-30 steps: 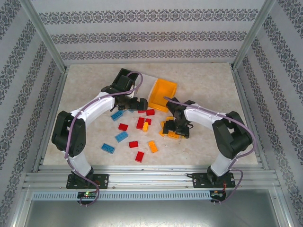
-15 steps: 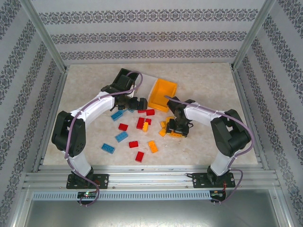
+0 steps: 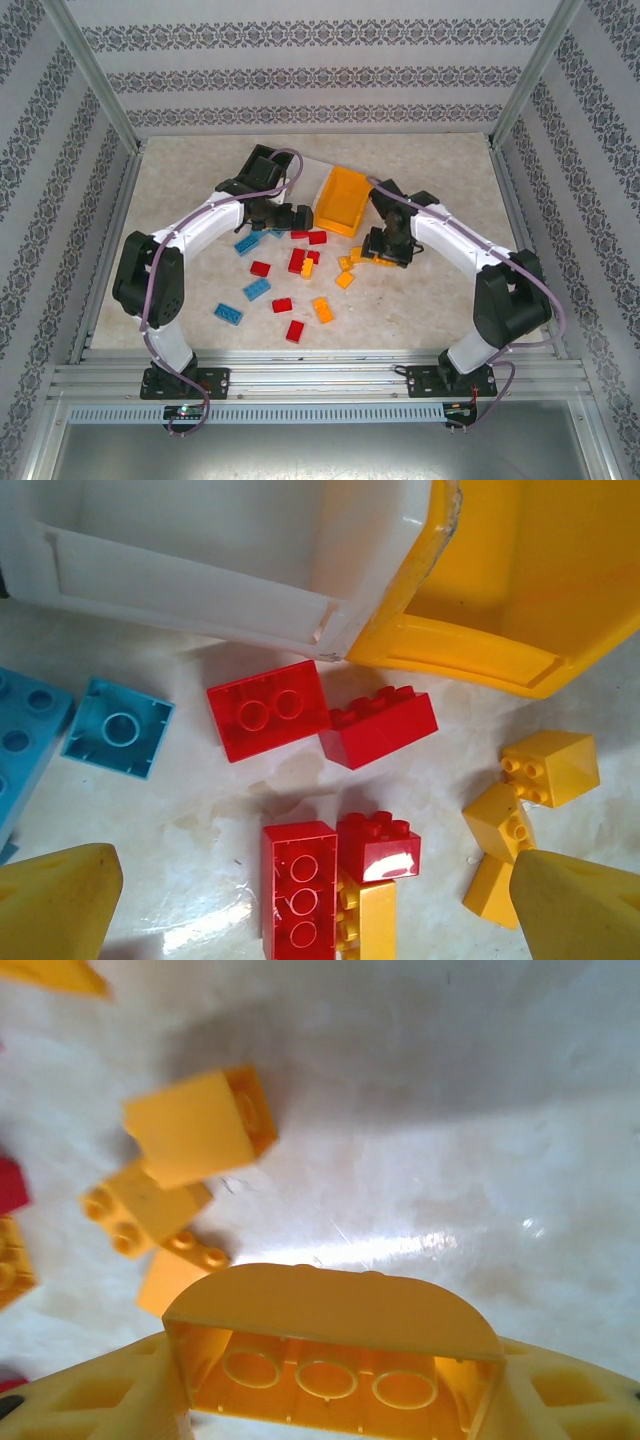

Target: Sort the legos into containers by color

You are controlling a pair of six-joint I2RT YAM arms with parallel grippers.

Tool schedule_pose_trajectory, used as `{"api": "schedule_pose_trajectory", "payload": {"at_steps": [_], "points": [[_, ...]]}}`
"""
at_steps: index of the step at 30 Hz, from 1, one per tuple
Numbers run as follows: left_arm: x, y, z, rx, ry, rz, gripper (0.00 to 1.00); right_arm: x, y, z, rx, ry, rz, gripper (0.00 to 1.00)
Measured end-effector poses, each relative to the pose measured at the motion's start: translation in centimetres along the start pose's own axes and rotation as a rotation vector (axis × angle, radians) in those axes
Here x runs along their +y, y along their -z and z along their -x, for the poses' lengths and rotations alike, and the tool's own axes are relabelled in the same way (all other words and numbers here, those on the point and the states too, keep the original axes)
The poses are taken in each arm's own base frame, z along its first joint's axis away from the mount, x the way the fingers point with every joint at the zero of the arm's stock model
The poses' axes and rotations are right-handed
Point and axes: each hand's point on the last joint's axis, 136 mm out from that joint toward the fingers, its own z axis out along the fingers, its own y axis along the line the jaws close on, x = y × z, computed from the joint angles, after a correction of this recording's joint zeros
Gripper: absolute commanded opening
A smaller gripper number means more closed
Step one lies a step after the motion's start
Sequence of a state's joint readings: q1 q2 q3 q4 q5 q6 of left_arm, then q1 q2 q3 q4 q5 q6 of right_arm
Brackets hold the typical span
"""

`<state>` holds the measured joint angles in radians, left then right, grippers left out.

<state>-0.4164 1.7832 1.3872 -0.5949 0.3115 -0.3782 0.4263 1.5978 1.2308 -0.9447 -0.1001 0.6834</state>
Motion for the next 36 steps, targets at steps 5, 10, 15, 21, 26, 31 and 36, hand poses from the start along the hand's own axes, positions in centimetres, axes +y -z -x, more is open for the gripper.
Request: {"api": "schedule_pose_trajectory", "payload": {"at_steps": [5,10,15,21,26,31,36], "points": [[-0.2,-0.4,0.5,0.0,0.018,-0.022,1.0,1.8,4.0,2.9,-0.093,0.034,0.049,0.54],[-0.2,-0.5,1.6,-0.009,0.026,-0.034,1.0,3.2,6.8,5.1,-0.156,0.058,0.087,0.54],[-0.2,-0.3,2.3,-0.02,0.032,-0.044,1.0,4.7,6.8,7.4,-0.165,0.071,0.096,0.54],[0.6,0.1,2.5,-0.031,0.047,-0.034,1.0,7.2,5.2,10.1,-0.144,0.097,0.112,0.54],[2.6,2.0,1.1,-0.048,0.084,-0.007,1.0,9.0,3.7,12.2,-0.123,0.115,0.122,0.54],[4.5,3.7,0.6,-0.078,0.122,0.014,1.0,10.4,1.5,14.3,-0.1,0.131,0.116,0.54],[5.5,4.5,0.4,-0.089,0.145,0.024,1.0,11.6,-0.7,16.6,-0.092,0.145,0.107,0.55]]}}
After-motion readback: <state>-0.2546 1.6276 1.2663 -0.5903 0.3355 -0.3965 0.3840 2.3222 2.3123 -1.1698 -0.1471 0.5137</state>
